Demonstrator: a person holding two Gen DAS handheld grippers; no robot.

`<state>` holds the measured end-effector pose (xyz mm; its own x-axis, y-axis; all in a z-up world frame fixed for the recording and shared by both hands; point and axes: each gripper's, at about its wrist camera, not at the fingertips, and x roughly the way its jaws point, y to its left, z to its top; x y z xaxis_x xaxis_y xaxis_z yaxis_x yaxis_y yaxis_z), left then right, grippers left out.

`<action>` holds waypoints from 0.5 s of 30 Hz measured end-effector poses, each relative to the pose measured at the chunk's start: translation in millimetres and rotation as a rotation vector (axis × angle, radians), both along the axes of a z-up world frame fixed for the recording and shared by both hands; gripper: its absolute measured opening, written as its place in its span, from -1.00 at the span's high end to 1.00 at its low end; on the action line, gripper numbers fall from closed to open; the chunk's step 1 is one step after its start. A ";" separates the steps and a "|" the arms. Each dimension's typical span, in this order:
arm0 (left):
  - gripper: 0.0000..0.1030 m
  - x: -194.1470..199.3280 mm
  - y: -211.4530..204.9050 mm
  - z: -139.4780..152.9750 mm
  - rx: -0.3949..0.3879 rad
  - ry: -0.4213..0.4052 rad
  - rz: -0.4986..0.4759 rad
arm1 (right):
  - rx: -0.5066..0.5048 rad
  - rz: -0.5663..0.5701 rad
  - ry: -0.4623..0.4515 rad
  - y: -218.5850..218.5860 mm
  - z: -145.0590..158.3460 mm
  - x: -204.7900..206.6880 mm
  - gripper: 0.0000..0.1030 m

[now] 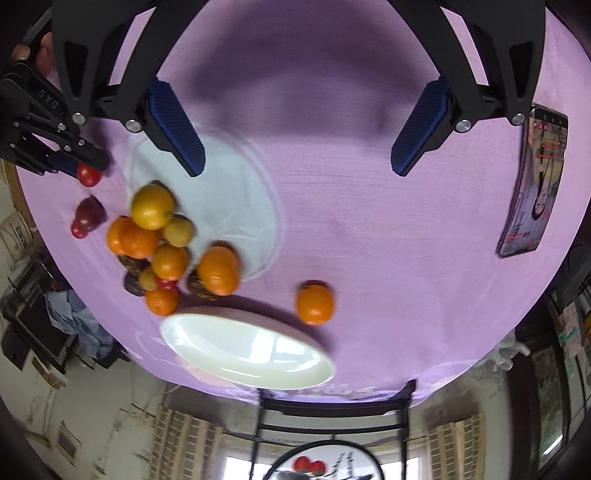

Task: Organize fruits
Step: 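Grasp the red cherry tomato with the right gripper while the left gripper approaches the yellow plum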

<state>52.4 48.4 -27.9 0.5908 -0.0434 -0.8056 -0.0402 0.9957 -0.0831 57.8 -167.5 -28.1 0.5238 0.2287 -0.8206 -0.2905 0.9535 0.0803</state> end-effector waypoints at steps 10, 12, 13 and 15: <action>-0.63 20.8 -91.4 -19.3 0.027 0.063 -0.129 | 0.061 -0.048 -0.050 -51.7 10.5 -17.3 0.43; -0.55 29.1 -100.4 -24.3 0.033 0.082 -0.122 | 0.070 -0.059 -0.047 -61.7 9.6 -18.3 0.42; -0.52 32.1 -102.8 -26.0 0.033 0.088 -0.118 | 0.075 -0.063 -0.047 -65.2 9.3 -19.0 0.42; -0.34 37.2 -107.3 -27.9 0.044 0.085 -0.108 | 0.085 -0.068 -0.046 -70.2 7.9 -19.5 0.42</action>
